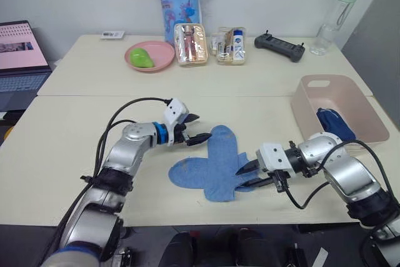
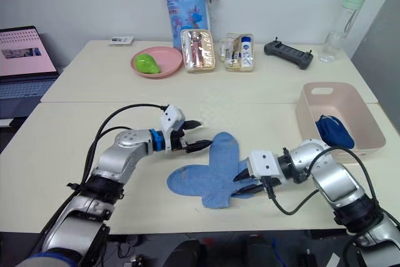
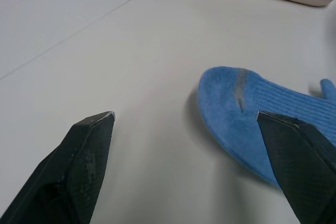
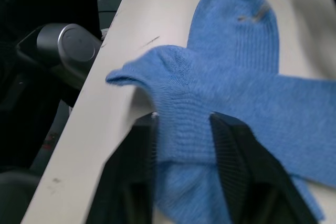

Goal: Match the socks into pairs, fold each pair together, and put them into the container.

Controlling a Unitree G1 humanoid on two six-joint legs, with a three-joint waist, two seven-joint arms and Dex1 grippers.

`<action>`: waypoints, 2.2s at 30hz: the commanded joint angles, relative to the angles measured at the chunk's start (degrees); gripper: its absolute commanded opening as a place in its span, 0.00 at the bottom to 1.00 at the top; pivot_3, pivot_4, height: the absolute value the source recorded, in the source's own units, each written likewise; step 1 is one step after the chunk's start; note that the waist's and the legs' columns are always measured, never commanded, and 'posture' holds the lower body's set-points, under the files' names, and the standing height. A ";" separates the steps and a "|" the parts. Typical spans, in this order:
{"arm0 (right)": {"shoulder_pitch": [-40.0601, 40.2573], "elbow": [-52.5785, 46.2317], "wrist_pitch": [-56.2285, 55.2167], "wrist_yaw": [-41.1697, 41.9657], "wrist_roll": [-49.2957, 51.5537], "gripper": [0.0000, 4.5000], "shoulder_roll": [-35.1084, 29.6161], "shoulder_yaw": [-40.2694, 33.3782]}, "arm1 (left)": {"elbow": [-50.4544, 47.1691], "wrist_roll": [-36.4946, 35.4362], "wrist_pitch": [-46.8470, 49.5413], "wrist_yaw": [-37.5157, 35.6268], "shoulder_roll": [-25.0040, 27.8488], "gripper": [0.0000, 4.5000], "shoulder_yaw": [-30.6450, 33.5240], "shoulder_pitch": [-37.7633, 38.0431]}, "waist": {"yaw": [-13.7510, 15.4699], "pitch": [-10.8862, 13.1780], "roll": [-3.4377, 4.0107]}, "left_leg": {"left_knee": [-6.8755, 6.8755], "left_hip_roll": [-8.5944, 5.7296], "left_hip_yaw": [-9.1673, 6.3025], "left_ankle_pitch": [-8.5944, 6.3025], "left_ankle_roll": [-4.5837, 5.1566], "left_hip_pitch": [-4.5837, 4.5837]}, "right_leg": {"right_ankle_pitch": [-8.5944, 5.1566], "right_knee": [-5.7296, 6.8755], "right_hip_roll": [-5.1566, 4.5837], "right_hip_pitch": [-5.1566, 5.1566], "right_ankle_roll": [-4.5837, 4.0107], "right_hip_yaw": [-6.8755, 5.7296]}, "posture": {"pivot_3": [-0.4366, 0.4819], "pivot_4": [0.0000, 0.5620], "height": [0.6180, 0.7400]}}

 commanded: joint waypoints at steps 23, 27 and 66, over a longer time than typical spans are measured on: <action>7.44 -10.94 25.06 -17.56 14.33 0.61 -0.14 -9.23 | 24.93 9.78 -16.08 -8.29 -7.58 0.01 2.02 -12.25 | -0.04 0.04 -0.15 | 0.03 0.00 -0.02 -0.01 0.03 0.00 | 0.00 0.06 0.06 0.01 0.03 -0.02 | 0.48 0.27 1.00; 6.08 -8.47 25.28 -19.06 14.00 0.61 1.28 -9.50 | 21.39 8.28 -14.05 -4.07 -6.28 0.01 5.27 -10.23 | -0.14 0.04 -0.15 | 0.03 0.01 -0.03 0.00 0.03 0.01 | 0.00 0.08 0.06 0.01 0.03 -0.01 | 0.48 0.27 1.00; -6.05 -2.40 55.90 -39.17 22.93 0.00 17.89 -14.25 | -28.85 -3.35 9.59 15.98 -2.38 0.00 17.72 18.04 | 0.00 -0.03 -0.15 | 0.03 0.02 -0.05 0.00 0.02 0.01 | 0.03 0.09 -0.01 -0.01 0.01 0.04 | 0.48 0.27 1.00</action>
